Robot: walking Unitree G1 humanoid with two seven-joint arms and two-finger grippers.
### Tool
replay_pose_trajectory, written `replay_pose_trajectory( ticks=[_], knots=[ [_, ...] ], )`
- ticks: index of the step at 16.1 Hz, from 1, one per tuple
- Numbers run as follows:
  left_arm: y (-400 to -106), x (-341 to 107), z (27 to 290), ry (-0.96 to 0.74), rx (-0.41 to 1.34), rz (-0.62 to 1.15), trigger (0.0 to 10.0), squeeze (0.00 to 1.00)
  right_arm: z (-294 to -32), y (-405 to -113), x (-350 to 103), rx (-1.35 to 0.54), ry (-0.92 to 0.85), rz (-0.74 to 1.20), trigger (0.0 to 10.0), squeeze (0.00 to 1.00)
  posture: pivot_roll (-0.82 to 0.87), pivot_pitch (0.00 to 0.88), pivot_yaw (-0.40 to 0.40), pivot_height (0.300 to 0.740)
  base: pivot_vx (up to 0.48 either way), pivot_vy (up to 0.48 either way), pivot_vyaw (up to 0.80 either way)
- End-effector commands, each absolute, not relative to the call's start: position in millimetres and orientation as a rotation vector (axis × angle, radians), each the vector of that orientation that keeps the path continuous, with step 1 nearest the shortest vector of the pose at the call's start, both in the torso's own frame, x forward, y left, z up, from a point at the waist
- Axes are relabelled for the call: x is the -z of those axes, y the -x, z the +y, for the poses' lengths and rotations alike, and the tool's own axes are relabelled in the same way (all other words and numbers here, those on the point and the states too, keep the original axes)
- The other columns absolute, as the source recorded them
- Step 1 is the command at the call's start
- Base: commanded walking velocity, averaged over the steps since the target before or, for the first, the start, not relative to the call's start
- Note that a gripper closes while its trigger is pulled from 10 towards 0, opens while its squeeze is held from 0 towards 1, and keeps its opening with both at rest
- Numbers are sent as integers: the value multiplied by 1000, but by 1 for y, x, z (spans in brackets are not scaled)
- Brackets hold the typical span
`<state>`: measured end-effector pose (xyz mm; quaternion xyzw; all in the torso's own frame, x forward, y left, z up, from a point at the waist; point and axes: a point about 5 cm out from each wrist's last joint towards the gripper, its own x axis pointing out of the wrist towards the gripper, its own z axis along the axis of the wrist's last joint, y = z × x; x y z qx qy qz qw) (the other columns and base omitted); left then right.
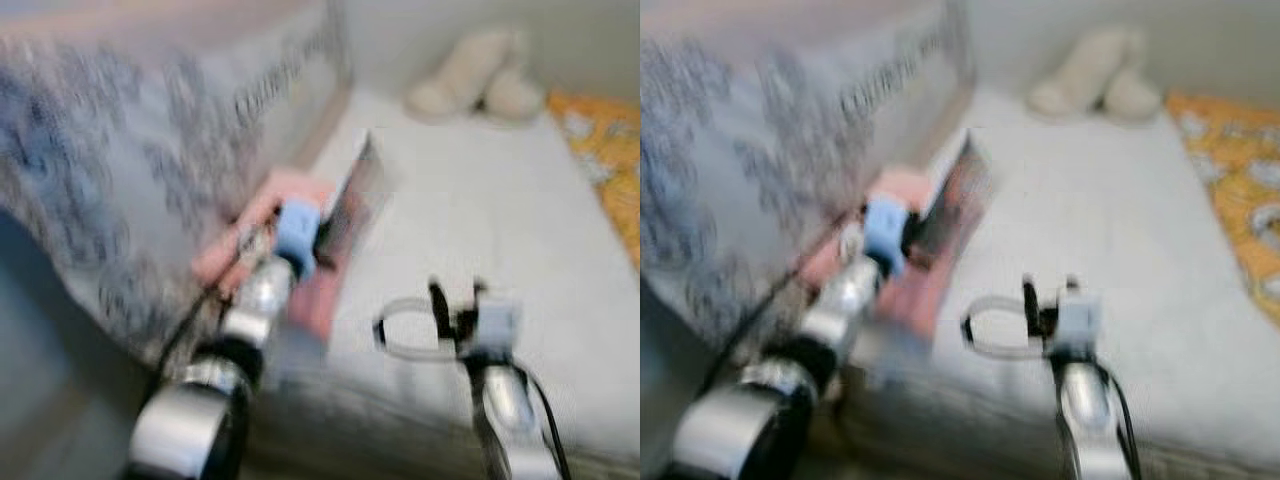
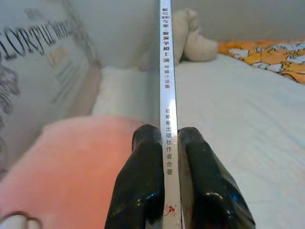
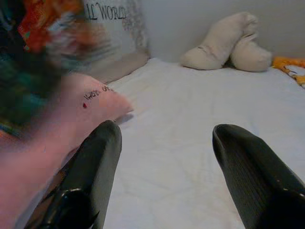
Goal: Clean up the room
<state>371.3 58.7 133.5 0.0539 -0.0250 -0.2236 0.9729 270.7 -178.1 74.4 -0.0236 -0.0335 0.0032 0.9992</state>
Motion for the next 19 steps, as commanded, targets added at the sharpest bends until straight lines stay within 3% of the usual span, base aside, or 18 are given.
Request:
replay_pose_trajectory(
  ticks=[1,2,5,7,8,10,12,15,18,19],
  knots=[
    [-370,-157,23,-117,553,-130,10000,0,-189,-267,-75,25,90,-61,10000,0,23,0,44,740,480,0,0],
    [-366,-157,-3,-80,624,-59,10000,0,-193,-262,-74,23,116,-51,10000,0,8,0,37,740,0,0,0],
    [-360,-153,-28,210,740,142,10000,0,-201,-251,-75,26,116,-28,10000,0,-23,49,24,740,0,0,0],
    [-340,-121,-44,530,712,409,10000,0,-209,-231,-77,-7,159,11,10000,0,-112,188,-30,740,0,0,0],
    [-329,-98,-44,583,633,521,10000,0,-213,-219,-79,-26,182,37,10000,0,-175,244,-60,740,0,0,0],
    [-309,-49,-23,520,427,681,10000,0,-216,-193,-79,-61,206,101,10000,0,-245,278,-91,740,0,0,0],
    [-307,-46,-21,495,413,694,10000,0,-215,-186,-79,-66,207,117,10000,0,-243,280,-99,740,0,0,0],
    [-336,-81,-13,361,428,474,10000,0,-206,-180,-80,-99,212,133,10000,0,-213,266,-92,740,0,0,0],
    [-341,-111,-36,59,623,286,10000,0,-197,-184,-78,-120,196,150,10000,0,-187,255,-78,740,0,0,0],
    [-342,-113,-36,32,607,282,10000,0,-196,-186,-79,-118,195,145,10000,0,-194,252,-74,740,0,0,0]
  ],
)
